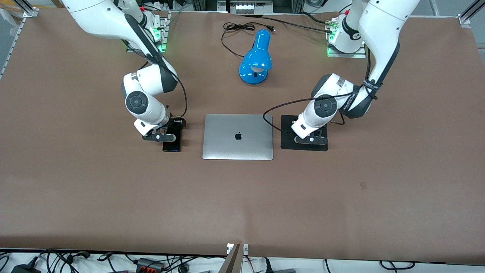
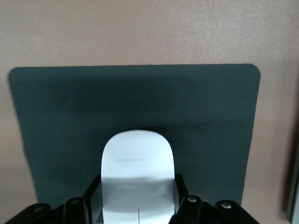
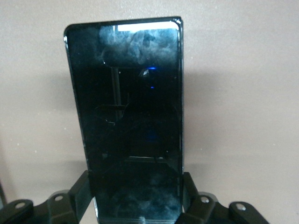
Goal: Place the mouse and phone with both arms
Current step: 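Carry the phone beside the laptop while the left gripper carries the mouse, then lower the phone and mouse, opening both grippers onto the table and pad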
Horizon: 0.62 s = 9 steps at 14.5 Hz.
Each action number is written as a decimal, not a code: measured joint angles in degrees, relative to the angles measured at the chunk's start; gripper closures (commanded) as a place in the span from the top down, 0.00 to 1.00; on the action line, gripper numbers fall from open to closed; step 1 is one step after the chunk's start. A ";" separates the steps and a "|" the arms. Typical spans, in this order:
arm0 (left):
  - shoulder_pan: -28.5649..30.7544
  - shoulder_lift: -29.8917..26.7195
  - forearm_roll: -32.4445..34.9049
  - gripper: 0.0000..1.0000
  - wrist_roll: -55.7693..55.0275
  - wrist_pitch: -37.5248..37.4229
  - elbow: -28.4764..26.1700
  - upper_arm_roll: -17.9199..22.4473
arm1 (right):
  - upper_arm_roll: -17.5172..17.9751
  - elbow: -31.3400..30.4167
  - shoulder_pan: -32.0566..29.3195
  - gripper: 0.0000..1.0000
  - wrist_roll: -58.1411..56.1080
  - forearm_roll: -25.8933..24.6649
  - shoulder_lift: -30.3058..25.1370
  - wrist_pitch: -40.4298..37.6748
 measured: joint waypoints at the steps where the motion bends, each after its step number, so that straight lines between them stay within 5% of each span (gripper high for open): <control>1: 0.06 0.38 0.00 0.84 0.00 0.47 -0.07 0.05 | -0.09 0.21 -0.07 0.32 0.00 0.03 0.15 0.11; 2: 0.08 0.27 0.00 1.00 -0.02 0.50 -0.07 0.04 | -0.16 0.35 -0.12 0.32 0.00 0.03 0.25 0.29; 9: 1.24 -2.16 0.03 1.00 -1.43 -6.32 2.91 0.36 | 0.33 2.68 -0.08 0.32 0.00 0.05 1.90 0.53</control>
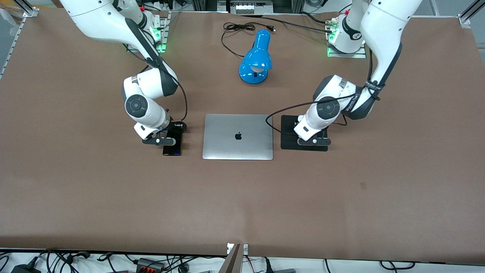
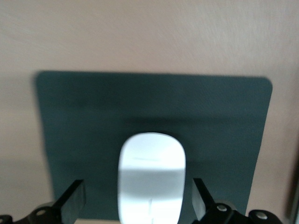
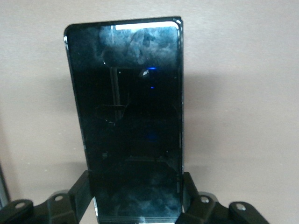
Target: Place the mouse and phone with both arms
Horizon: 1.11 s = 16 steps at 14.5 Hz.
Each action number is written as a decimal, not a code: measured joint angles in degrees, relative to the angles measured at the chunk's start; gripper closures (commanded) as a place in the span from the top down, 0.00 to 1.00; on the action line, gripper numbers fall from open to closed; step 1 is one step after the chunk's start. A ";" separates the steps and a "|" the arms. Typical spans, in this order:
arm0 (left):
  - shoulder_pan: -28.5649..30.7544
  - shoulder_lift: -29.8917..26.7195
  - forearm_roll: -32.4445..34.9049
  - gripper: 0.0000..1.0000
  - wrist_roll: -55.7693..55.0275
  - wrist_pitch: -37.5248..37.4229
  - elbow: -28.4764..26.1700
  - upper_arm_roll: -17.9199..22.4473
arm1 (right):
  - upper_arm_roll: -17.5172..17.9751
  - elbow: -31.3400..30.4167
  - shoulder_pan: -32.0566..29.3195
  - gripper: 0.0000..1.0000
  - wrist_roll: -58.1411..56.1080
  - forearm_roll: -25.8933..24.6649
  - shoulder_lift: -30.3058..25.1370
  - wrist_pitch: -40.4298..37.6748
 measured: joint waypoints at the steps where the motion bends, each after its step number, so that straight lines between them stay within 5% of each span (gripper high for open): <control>1: 0.67 -1.21 0.01 1.00 -0.01 -4.08 2.29 0.11 | 0.27 0.35 0.03 0.32 0.00 0.01 0.24 0.00; 3: 2.42 -3.28 1.25 1.00 0.09 -13.57 8.54 0.19 | 0.52 0.67 0.07 0.33 0.00 0.02 0.45 0.01; 4: 3.33 -3.90 3.72 1.00 0.53 -17.68 11.95 0.21 | 0.53 0.71 0.07 0.44 0.00 0.02 0.46 0.01; 5: 4.17 -4.13 7.04 1.00 1.53 -21.21 15.41 0.21 | 0.53 0.74 0.07 0.99 0.00 0.02 0.46 0.01; 10: 9.49 -3.25 13.00 1.00 16.32 -27.12 24.30 0.60 | 0.57 3.03 0.08 1.00 0.60 3.36 0.15 -0.37; 16: 13.36 -4.61 4.85 1.00 26.95 -34.21 32.08 0.42 | 0.04 13.11 -2.17 1.00 3.69 3.49 -7.37 -16.04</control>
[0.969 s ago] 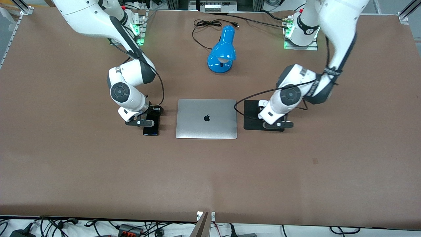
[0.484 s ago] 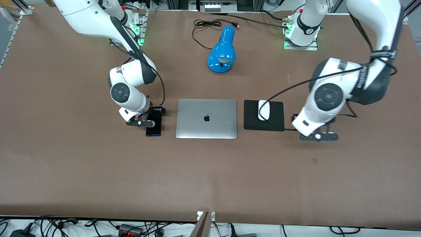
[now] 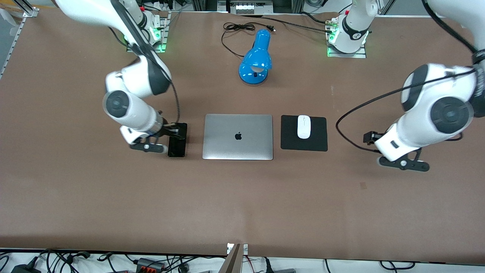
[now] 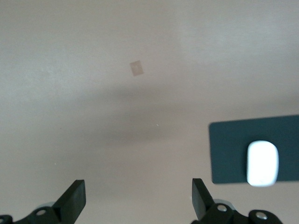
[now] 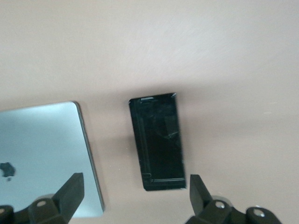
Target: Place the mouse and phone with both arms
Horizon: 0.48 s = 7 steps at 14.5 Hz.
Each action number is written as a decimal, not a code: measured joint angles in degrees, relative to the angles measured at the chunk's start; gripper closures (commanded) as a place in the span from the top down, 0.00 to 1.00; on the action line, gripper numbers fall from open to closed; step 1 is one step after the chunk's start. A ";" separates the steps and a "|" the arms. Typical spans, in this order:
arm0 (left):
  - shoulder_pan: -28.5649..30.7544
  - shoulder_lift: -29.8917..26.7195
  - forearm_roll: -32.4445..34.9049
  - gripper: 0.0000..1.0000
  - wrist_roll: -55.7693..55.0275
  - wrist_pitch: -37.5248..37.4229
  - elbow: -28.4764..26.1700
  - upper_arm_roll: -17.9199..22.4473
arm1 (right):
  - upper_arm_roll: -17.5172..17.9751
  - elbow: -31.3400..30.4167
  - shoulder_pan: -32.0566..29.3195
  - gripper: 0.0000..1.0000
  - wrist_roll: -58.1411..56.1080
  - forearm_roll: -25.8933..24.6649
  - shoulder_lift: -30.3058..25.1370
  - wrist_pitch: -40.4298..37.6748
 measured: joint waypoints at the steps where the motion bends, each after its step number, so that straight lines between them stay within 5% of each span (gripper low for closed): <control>1: 0.01 -0.36 -0.69 1.00 0.59 -2.20 2.70 -0.07 | -0.11 0.26 -1.54 1.00 -0.42 0.00 -1.83 -1.17; 4: 0.36 -0.95 -1.30 1.00 3.91 -5.90 10.25 -0.10 | -0.36 0.52 -8.12 1.00 -8.23 -0.01 -6.60 -6.40; 7: 2.05 -0.65 -1.98 1.00 7.45 -6.47 12.29 0.00 | -0.52 1.12 -15.24 1.00 -14.97 -0.01 -11.41 -16.32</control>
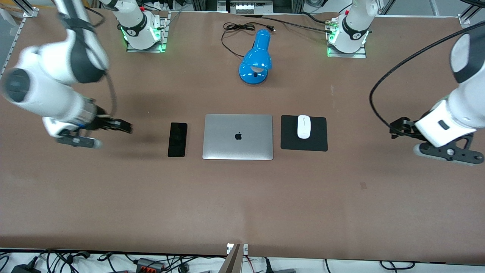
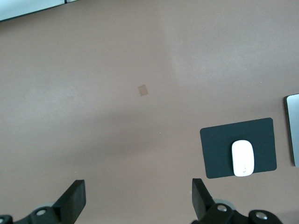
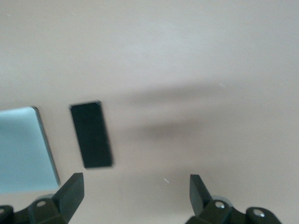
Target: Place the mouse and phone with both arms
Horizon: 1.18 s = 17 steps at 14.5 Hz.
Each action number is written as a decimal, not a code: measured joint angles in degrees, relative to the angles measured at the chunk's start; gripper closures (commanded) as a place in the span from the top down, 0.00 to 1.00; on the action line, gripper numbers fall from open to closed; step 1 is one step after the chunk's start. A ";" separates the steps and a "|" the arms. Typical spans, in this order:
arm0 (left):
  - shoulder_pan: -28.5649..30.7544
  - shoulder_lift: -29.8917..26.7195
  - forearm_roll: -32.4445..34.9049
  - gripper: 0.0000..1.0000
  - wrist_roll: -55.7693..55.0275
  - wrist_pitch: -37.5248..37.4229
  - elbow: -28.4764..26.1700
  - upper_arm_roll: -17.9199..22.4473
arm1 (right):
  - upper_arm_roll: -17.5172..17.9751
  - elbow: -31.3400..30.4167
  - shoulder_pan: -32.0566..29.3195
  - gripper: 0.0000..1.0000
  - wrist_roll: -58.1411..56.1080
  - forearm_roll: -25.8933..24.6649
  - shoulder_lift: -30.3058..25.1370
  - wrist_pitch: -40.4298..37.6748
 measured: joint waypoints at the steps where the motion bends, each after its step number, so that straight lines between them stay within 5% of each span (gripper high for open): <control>1: 0.45 0.43 -0.28 1.00 0.34 0.01 0.12 0.01 | -0.07 0.12 -1.45 1.00 -1.42 -0.02 -1.92 -2.65; 4: 0.30 1.76 -4.28 1.00 0.50 0.04 0.92 -0.11 | -0.23 -0.28 -4.98 1.00 -5.85 -0.04 -6.15 -6.45; 14: 0.35 2.04 -5.01 1.00 0.50 0.01 1.85 0.08 | 0.22 1.13 -5.41 1.00 -6.66 -0.01 -6.13 -5.02; 15: -0.34 1.83 -5.01 1.00 0.50 -0.14 1.68 1.31 | 0.36 1.45 -5.23 1.00 -6.45 0.02 -6.01 -5.01; 17: -6.63 0.10 -6.88 1.00 0.53 -0.55 -0.30 10.47 | 0.73 1.80 -4.53 1.00 -4.52 0.03 -5.73 -5.01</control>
